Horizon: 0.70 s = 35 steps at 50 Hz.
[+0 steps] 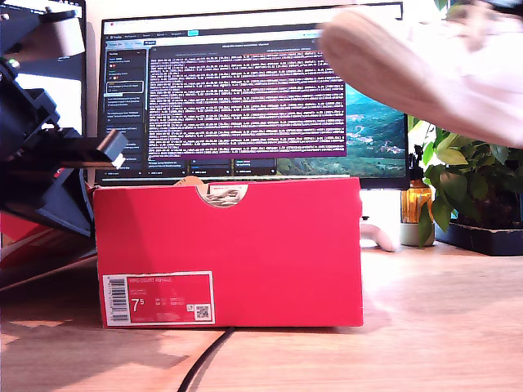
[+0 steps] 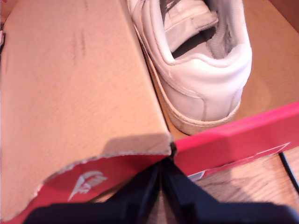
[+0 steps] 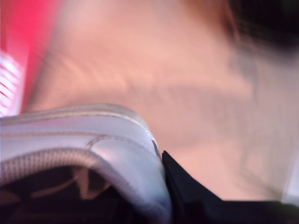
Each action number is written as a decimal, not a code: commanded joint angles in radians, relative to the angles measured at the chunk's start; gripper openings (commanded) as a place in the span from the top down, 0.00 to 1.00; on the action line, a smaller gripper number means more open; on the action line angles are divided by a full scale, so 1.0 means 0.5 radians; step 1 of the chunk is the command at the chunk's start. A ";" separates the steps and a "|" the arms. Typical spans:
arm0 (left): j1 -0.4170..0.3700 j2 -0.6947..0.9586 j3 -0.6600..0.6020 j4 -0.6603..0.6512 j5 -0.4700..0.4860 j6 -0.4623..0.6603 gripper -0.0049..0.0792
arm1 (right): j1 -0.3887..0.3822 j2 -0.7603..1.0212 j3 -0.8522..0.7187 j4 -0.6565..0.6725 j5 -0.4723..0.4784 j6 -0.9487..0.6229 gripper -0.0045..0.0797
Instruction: Pack the white shoes by picking the first shoe and placing it inside the red shoebox, left side, then picking and rotating the second shoe and placing it in the shoebox
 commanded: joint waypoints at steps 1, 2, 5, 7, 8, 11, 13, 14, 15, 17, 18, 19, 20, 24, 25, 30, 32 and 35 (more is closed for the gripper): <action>-0.005 0.009 0.015 0.024 0.002 0.002 0.96 | 0.116 0.002 0.018 0.105 -0.046 -0.091 0.96; -0.005 0.009 0.015 0.024 0.002 0.002 0.96 | 0.146 0.002 0.018 0.149 -0.046 -0.127 0.96; -0.005 0.009 0.015 0.024 0.002 0.002 0.96 | 0.227 0.005 0.018 0.285 -0.043 -0.206 0.96; -0.005 0.009 0.015 0.024 0.002 0.002 0.96 | 0.272 0.005 0.018 0.392 -0.043 -0.240 0.96; -0.005 0.009 0.015 0.024 0.002 0.002 0.96 | 0.294 0.005 0.018 0.439 -0.043 -0.250 0.96; -0.005 0.009 0.015 0.024 0.002 0.002 0.96 | 0.369 0.005 0.018 0.590 -0.043 -0.299 0.96; -0.005 0.009 0.015 0.024 0.002 0.002 0.96 | 0.416 0.005 0.018 0.676 -0.045 -0.340 0.96; -0.005 0.009 0.015 0.024 0.002 0.002 0.96 | 0.436 0.005 0.018 0.729 -0.044 -0.340 0.96; -0.005 0.009 0.015 0.024 0.002 0.002 0.96 | 0.450 0.005 0.018 0.767 -0.044 -0.356 0.96; -0.005 0.009 0.015 0.024 0.002 0.002 0.96 | 0.483 0.008 0.018 0.863 -0.044 -0.376 0.96; -0.005 0.009 0.015 0.024 0.002 0.002 0.96 | 0.494 0.011 0.018 0.901 -0.043 -0.383 0.96; -0.005 0.009 0.015 0.024 0.002 0.002 0.96 | 0.508 0.014 0.018 0.951 -0.041 -0.392 0.96; -0.005 0.009 0.015 0.024 0.002 0.002 0.96 | 0.518 0.017 0.018 0.986 -0.034 -0.395 0.96; -0.005 0.009 0.015 0.024 0.002 0.002 0.96 | 0.564 0.025 0.018 1.131 -0.016 -0.473 0.96; -0.005 0.009 0.015 0.024 0.002 0.002 0.96 | 0.578 0.028 0.018 1.170 -0.008 -0.488 0.96; -0.005 0.009 0.015 0.024 0.002 0.002 0.96 | 0.632 0.040 0.018 1.332 0.061 -0.569 0.96; -0.005 0.009 0.015 0.024 0.002 0.002 0.96 | 0.652 0.047 0.018 1.392 0.071 -0.597 0.96; -0.005 0.009 0.015 0.024 0.002 0.002 0.96 | 0.681 0.052 0.018 1.456 0.079 -0.646 0.96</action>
